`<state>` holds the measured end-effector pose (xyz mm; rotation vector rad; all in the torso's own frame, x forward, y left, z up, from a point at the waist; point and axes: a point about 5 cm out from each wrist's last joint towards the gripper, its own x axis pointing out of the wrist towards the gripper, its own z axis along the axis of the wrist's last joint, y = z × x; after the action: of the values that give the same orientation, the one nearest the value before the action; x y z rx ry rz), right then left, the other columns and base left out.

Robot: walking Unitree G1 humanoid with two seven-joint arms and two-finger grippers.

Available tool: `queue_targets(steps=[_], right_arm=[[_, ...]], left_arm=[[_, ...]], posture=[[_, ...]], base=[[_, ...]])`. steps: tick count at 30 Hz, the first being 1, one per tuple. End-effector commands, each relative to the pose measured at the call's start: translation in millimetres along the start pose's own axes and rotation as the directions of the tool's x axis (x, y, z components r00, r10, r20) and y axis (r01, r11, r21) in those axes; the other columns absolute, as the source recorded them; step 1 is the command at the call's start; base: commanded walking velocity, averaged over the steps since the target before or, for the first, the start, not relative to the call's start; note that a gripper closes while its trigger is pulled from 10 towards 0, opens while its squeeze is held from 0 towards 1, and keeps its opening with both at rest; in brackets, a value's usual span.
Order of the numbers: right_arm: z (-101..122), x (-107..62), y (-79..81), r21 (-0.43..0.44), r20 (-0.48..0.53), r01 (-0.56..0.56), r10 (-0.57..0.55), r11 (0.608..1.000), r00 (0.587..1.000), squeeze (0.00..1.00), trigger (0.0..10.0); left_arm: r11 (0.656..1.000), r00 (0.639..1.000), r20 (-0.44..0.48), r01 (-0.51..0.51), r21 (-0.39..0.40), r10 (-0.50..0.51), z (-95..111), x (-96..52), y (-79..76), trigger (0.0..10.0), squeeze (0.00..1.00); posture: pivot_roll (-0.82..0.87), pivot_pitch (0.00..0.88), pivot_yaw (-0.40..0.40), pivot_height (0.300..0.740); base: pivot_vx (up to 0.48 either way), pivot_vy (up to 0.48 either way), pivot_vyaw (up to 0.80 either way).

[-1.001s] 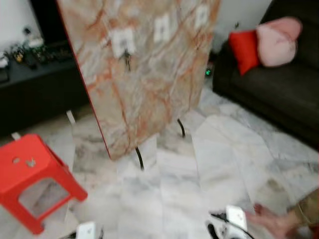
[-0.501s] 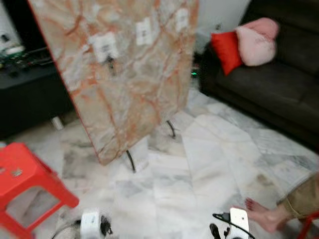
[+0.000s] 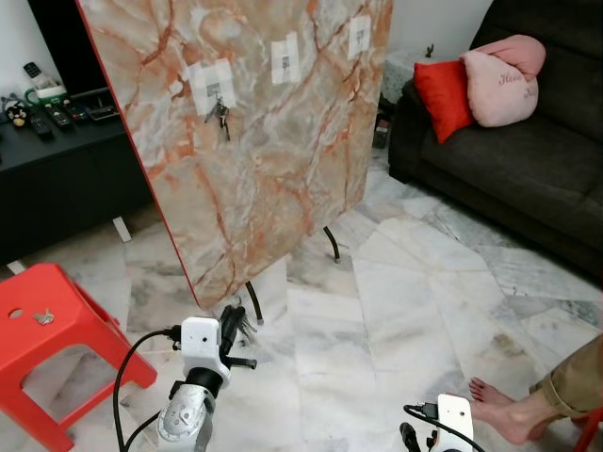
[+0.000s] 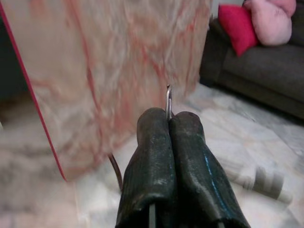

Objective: Hang keys on a hook

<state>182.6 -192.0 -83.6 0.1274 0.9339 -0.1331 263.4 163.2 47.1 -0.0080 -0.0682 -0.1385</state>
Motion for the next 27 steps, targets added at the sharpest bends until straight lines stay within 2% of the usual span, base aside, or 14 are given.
queue_targets(steps=[1, 3, 7, 11, 24, 27], right_arm=[[1.0, -0.3, -2.5, 0.009, 0.012, 0.009, -0.009, 1.000, 1.000, 0.00, 10.0], [1.1, -0.2, -2.4, -0.002, 0.009, 0.004, -0.004, 1.000, 1.000, 0.00, 10.0], [0.7, -0.2, -2.7, 0.003, 0.007, 0.010, -0.010, 1.000, 1.000, 0.00, 10.0], [0.0, -0.2, -2.5, 0.006, 0.000, 0.011, -0.011, 1.000, 1.000, 0.00, 10.0], [-0.2, -0.1, -2.0, -0.006, -0.003, 0.008, -0.008, 1.000, 1.000, 0.00, 10.0], [0.8, 0.0, -1.9, -0.006, 0.003, 0.011, -0.011, 1.000, 1.000, 0.00, 10.0]], left_arm=[[1.000, 0.999, 0.040, 0.012, 0.008, -0.012, 10.7, 7.7, -4.5, 10.0, 0.00], [1.000, 0.997, 0.066, 0.028, 0.012, -0.029, 18.5, 16.9, -7.6, 10.0, 0.00], [0.999, 0.995, 0.092, 0.048, 0.016, -0.049, 26.7, 23.6, -10.7, 10.0, 0.00], [0.998, 0.993, 0.099, 0.061, 0.015, -0.062, 33.9, 25.7, -12.7, 10.0, 0.00], [0.996, 0.993, 0.083, 0.089, 0.013, -0.089, 34.4, 24.7, -19.5, 10.0, 0.00], [0.996, 0.993, 0.083, 0.089, 0.008, -0.089, 37.2, 25.7, -20.0, 10.0, 0.00]], posture=[[0.03, 0.000, -0.078, 0.740], [0.03, 0.000, -0.076, 0.740], [0.03, 0.000, -0.075, 0.740], [0.03, 0.000, -0.069, 0.740], [0.03, 0.000, -0.067, 0.740], [0.03, 0.000, -0.068, 0.740]], base=[[0.000, 0.000, 0.00], [0.127, 0.000, 0.00], [0.265, 0.000, 0.00], [0.296, 0.000, -0.54], [0.318, 0.000, -0.77], [0.330, 0.000, 0.00]])
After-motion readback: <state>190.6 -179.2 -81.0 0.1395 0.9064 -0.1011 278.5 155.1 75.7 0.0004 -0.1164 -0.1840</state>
